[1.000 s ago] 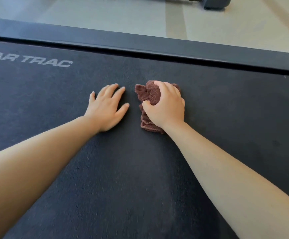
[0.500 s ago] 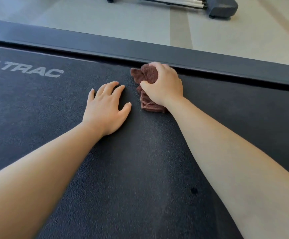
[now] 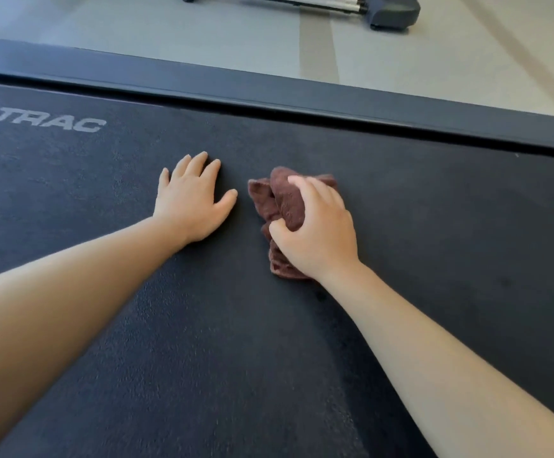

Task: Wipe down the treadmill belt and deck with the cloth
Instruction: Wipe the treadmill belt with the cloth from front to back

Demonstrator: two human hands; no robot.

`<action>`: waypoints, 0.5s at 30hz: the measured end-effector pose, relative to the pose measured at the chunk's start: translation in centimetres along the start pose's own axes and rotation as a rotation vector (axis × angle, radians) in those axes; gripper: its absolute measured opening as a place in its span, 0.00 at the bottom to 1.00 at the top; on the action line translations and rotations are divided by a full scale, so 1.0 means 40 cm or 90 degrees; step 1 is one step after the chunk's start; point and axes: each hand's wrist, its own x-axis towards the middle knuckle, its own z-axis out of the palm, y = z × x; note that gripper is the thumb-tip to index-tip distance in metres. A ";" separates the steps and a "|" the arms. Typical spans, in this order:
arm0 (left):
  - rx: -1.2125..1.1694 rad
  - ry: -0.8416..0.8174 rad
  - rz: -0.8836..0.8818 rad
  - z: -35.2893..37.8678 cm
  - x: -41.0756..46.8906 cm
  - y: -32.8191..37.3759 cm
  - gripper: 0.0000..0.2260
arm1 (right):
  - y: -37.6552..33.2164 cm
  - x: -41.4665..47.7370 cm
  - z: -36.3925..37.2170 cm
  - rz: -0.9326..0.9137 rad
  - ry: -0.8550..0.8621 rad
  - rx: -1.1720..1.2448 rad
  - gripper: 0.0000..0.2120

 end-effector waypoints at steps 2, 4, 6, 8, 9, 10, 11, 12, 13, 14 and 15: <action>-0.015 -0.018 0.013 0.017 -0.037 0.035 0.29 | 0.023 -0.070 -0.017 0.004 0.020 -0.003 0.29; -0.005 -0.022 0.025 0.032 -0.058 0.067 0.29 | 0.039 -0.097 -0.023 0.016 0.042 -0.004 0.28; -0.004 -0.017 0.017 0.036 -0.057 0.084 0.28 | 0.044 -0.078 -0.023 0.029 0.055 -0.006 0.27; 0.002 -0.014 0.014 0.039 -0.047 0.087 0.27 | 0.047 -0.031 -0.016 0.038 0.060 -0.008 0.27; 0.008 -0.014 0.017 0.041 -0.044 0.086 0.27 | 0.052 -0.004 -0.013 0.043 0.062 -0.005 0.27; 0.011 -0.013 0.020 0.043 -0.043 0.085 0.27 | 0.059 0.025 -0.009 0.047 0.064 -0.001 0.27; 0.011 -0.008 0.020 0.046 -0.042 0.084 0.28 | 0.066 0.055 -0.006 0.050 0.067 0.003 0.26; 0.009 -0.001 0.020 0.047 -0.042 0.083 0.28 | 0.073 0.087 -0.004 0.053 0.071 0.005 0.26; 0.007 0.007 0.019 0.049 -0.042 0.084 0.28 | 0.078 0.119 -0.001 0.055 0.073 0.007 0.25; 0.007 0.013 0.018 0.050 -0.043 0.085 0.27 | 0.081 0.151 0.001 0.058 0.073 0.008 0.25; 0.007 0.018 0.018 0.050 -0.043 0.085 0.27 | 0.083 0.182 0.002 0.062 0.070 0.010 0.25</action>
